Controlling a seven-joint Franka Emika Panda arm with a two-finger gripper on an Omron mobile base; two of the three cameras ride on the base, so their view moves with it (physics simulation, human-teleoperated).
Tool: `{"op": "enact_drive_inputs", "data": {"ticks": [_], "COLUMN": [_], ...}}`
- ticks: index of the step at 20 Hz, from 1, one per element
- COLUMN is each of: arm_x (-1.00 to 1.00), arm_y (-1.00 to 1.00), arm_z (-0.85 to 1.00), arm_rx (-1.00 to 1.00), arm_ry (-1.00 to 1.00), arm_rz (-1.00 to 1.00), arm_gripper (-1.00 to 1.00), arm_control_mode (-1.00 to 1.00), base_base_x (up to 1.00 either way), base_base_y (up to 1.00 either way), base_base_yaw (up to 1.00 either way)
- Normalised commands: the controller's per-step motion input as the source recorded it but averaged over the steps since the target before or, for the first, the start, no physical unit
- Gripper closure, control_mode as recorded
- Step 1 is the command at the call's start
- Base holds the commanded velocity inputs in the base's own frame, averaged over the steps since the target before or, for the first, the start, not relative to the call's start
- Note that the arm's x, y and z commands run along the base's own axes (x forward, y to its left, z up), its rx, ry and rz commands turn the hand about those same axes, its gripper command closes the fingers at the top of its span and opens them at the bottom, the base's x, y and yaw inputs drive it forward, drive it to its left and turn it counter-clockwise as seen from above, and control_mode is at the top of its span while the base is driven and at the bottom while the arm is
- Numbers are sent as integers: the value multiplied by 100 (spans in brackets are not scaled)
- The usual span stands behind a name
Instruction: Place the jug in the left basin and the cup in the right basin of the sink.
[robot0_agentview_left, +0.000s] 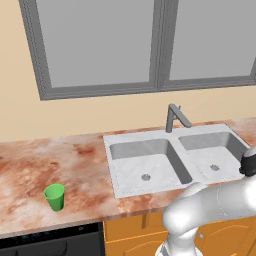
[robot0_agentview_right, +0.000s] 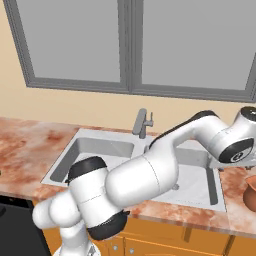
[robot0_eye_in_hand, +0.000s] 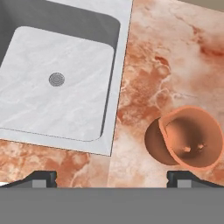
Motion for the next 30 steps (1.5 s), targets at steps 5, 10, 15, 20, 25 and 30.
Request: {"op": "enact_drive_inputs", "data": {"ticks": [5, 10, 15, 20, 25, 30], "arm_x": [0, 0, 0, 0, 9, 19], "arm_y": [-31, -22, -13, -9, -9, -11], "arm_z": [-20, -20, -28, -34, -35, -24], "arm_rx": [0, 0, 0, 0, 0, 0], "arm_ry": [0, 0, 0, 0, 0, 0], "arm_rz": [0, 0, 0, 0, 0, 0], "arm_gripper": [-100, -100, -100, -100, -100, -100], "arm_control_mode": [-100, -100, -100, -100, -100, -100], "base_base_x": [0, 0, 0, 0, 0, 0], "base_base_y": [0, 0, 0, 0, 0, 0], "base_base_yaw": [0, 0, 0, 0, 0, 0]}}
